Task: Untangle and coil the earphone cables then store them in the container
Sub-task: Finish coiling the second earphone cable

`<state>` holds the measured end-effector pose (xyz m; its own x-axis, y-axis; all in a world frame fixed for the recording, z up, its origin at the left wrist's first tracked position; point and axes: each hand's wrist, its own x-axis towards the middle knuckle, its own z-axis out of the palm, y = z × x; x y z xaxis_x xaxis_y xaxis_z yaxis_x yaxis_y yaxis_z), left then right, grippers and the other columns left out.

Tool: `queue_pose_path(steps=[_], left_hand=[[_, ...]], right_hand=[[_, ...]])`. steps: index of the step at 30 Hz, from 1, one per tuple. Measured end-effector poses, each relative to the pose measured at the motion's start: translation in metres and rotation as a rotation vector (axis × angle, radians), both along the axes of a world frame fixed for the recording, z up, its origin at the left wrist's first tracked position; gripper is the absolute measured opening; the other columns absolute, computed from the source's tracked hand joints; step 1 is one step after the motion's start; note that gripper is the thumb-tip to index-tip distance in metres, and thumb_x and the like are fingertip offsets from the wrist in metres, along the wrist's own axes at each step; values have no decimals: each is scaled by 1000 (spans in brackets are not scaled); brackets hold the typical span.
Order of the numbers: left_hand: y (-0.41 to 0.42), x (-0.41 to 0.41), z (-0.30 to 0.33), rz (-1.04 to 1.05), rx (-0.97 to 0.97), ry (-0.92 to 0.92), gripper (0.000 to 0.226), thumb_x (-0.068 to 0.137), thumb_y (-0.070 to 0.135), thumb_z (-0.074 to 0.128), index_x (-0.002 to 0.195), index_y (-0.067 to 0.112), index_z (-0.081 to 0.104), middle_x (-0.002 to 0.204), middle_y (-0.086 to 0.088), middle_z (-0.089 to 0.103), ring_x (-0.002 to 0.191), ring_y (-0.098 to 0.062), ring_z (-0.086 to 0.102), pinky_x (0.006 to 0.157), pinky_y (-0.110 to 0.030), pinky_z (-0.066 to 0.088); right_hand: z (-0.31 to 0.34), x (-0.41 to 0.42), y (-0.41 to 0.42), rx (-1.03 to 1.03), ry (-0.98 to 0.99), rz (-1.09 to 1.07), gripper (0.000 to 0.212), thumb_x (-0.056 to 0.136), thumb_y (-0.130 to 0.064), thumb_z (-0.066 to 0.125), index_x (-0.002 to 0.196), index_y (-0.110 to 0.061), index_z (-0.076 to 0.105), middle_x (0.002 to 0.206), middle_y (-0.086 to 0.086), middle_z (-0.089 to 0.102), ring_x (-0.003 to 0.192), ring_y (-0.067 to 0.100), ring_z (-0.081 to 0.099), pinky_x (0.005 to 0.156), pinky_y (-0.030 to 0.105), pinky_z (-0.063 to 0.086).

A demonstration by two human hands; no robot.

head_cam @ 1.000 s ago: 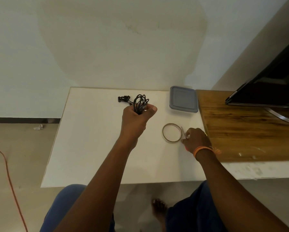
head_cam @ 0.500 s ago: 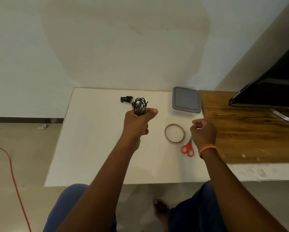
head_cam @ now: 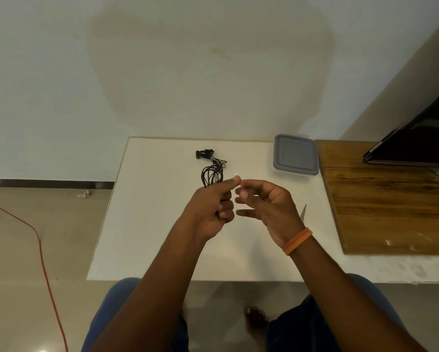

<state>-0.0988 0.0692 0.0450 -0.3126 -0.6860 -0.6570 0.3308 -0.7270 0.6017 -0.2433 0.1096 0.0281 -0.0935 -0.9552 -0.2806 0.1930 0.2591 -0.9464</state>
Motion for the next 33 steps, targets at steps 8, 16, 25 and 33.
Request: queue_pose_path(steps=[8, 16, 25, 33], left_hand=[[2, -4, -1, -25, -43, -39, 9, 87, 14, 69, 95, 12, 67, 57, 5, 25, 45, -9, 19, 40, -20, 19], [6, -7, -2, 3, -136, -104, 1, 87, 15, 70, 87, 16, 70, 55, 7, 28, 47, -9, 20, 42, -22, 20], [7, -10, -2, 105, -111, -11, 4, 87, 12, 69, 84, 15, 67, 57, 5, 27, 48, -10, 19, 42, -23, 20], [4, -6, -2, 101, -241, -165, 3, 85, 14, 71, 84, 16, 69, 57, 5, 25, 46, -11, 20, 42, -22, 23]], right_hand=[[-4, -2, -1, -26, 41, 56, 47, 68, -28, 78, 114, -18, 68, 114, 0, 69, 112, 22, 59, 87, 33, 51], [-2, -2, -1, -44, 136, -81, 19, 79, -26, 74, 96, -16, 76, 103, 4, 74, 104, 27, 66, 88, 45, 52], [-6, -17, -2, 44, 87, 10, 31, 56, -33, 81, 80, -16, 74, 102, 1, 71, 94, 17, 65, 79, 34, 50], [-15, -25, -1, 211, 235, 108, 37, 61, -29, 85, 92, -14, 70, 93, 0, 70, 96, 23, 63, 79, 39, 51]])
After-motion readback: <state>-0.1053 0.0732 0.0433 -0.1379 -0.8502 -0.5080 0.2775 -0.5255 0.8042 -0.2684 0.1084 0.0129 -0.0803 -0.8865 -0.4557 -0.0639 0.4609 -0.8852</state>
